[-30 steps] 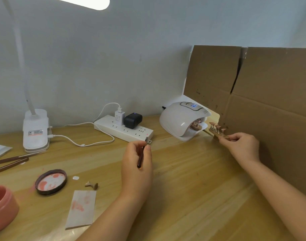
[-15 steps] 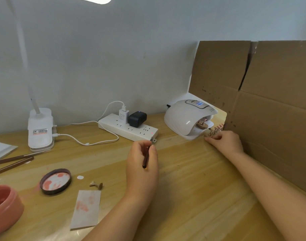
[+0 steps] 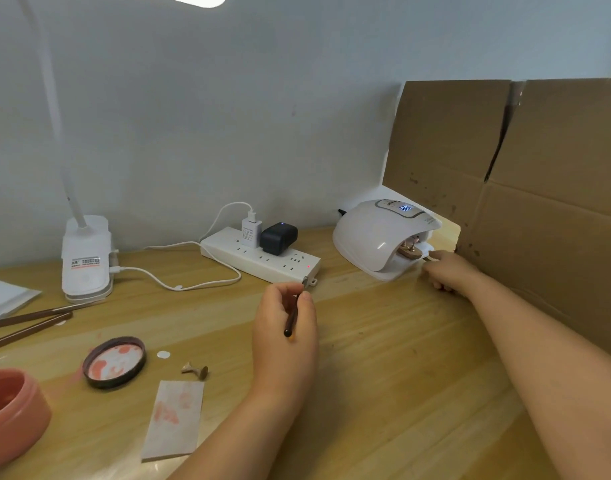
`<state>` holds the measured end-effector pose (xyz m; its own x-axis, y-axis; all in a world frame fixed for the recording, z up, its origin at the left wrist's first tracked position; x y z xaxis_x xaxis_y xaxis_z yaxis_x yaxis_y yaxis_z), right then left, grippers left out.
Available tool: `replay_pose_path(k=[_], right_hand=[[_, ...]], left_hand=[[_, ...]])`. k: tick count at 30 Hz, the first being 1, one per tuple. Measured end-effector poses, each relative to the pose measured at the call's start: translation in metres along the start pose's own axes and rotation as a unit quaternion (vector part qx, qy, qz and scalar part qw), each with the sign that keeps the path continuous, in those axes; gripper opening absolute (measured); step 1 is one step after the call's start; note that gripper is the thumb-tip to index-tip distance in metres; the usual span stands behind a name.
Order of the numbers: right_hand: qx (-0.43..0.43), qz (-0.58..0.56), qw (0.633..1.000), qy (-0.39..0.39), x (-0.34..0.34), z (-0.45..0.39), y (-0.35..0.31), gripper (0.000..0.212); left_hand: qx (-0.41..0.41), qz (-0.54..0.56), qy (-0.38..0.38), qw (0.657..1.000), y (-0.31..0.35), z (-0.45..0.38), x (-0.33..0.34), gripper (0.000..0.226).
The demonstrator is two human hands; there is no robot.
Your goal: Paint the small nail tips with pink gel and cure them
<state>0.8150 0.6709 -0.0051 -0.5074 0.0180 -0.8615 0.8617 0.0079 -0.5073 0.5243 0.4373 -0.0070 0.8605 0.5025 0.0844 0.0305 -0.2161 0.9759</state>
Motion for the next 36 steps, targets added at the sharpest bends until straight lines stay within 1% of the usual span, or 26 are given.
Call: replay_pose_path(k=[1, 2, 3, 4, 5, 6, 7, 8, 10, 11, 12, 16, 20, 24, 27, 30, 33, 36], right_hand=[[-0.009, -0.022, 1.0, 0.019, -0.002, 0.001, -0.002, 0.043], [-0.03, -0.046, 0.997, 0.063, -0.008, 0.004, -0.007, 0.029], [-0.062, -0.062, 0.988, 0.126, -0.017, 0.008, -0.013, 0.02], [-0.104, -0.079, 0.972, 0.195, -0.027, 0.013, -0.022, 0.024], [-0.149, -0.097, 0.952, 0.248, -0.035, 0.019, -0.036, 0.029], [-0.197, -0.114, 0.933, 0.278, -0.042, 0.022, -0.051, 0.028], [-0.234, -0.114, 0.926, 0.274, -0.045, 0.024, -0.069, 0.02], [-0.265, -0.091, 0.928, 0.246, -0.043, 0.024, -0.087, 0.016], [-0.306, 0.013, 0.936, 0.172, -0.03, 0.016, -0.114, 0.029], [-0.304, 0.062, 0.938, 0.151, -0.024, 0.01, -0.119, 0.033], [-0.291, 0.086, 0.941, 0.149, -0.021, 0.004, -0.121, 0.035], [-0.225, 0.115, 0.954, 0.161, -0.021, -0.011, -0.117, 0.038], [-0.194, 0.124, 0.963, 0.137, -0.029, -0.017, -0.118, 0.041], [-0.161, 0.123, 0.974, 0.101, -0.036, -0.025, -0.124, 0.034], [-0.142, 0.129, 0.977, 0.088, -0.037, -0.027, -0.126, 0.034], [-0.125, 0.148, 0.977, 0.092, -0.037, -0.028, -0.127, 0.036], [-0.124, 0.138, 0.978, 0.093, -0.039, -0.032, -0.13, 0.032], [-0.125, 0.13, 0.979, 0.092, -0.038, -0.034, -0.128, 0.033]], left_hand=[[0.0, -0.001, -0.001, 1.0, 0.0, 0.0, 0.0, 0.01], [0.0, -0.003, -0.004, 1.0, 0.001, 0.0, 0.001, 0.01], [0.001, -0.005, -0.006, 1.0, 0.001, 0.001, 0.001, 0.01], [0.001, -0.006, -0.008, 1.0, 0.001, 0.001, 0.002, 0.01], [0.001, -0.007, -0.007, 1.0, 0.001, 0.001, 0.002, 0.011], [0.001, -0.007, -0.005, 1.0, 0.001, 0.001, 0.002, 0.01], [-0.001, -0.007, -0.003, 1.0, 0.001, 0.001, 0.001, 0.01], [-0.002, -0.007, 0.0, 1.0, 0.001, 0.0, 0.001, 0.01], [-0.003, -0.003, 0.003, 1.0, 0.001, 0.0, 0.0, 0.01], [-0.003, 0.0, 0.004, 1.0, 0.001, 0.0, 0.0, 0.01], [-0.001, 0.002, 0.006, 1.0, 0.001, 0.0, -0.001, 0.01], [0.001, 0.006, 0.008, 1.0, 0.001, 0.0, -0.002, 0.01], [0.001, 0.005, 0.005, 1.0, 0.001, 0.0, -0.001, 0.01], [0.001, 0.006, 0.003, 1.0, 0.001, 0.001, -0.001, 0.01], [0.008, 0.01, 0.006, 1.0, 0.003, 0.001, -0.001, 0.01], [0.015, 0.009, 0.014, 1.0, 0.002, 0.001, -0.002, 0.011], [0.019, 0.014, 0.018, 1.0, 0.001, 0.0, -0.001, 0.012], [0.025, 0.007, 0.018, 0.999, 0.0, -0.001, -0.001, 0.012]])
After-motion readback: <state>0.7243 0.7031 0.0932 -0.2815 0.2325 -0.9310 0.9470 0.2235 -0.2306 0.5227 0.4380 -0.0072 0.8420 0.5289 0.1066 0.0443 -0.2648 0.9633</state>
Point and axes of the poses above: each hand's wrist, its own z-axis away from the middle knuckle, its own x-axis out of the palm, y = z × x, the point moved 6 cm from there along -z, towards the middle knuckle, and after that the axes turned 8 degrees about -x, right-handed, at the moved point
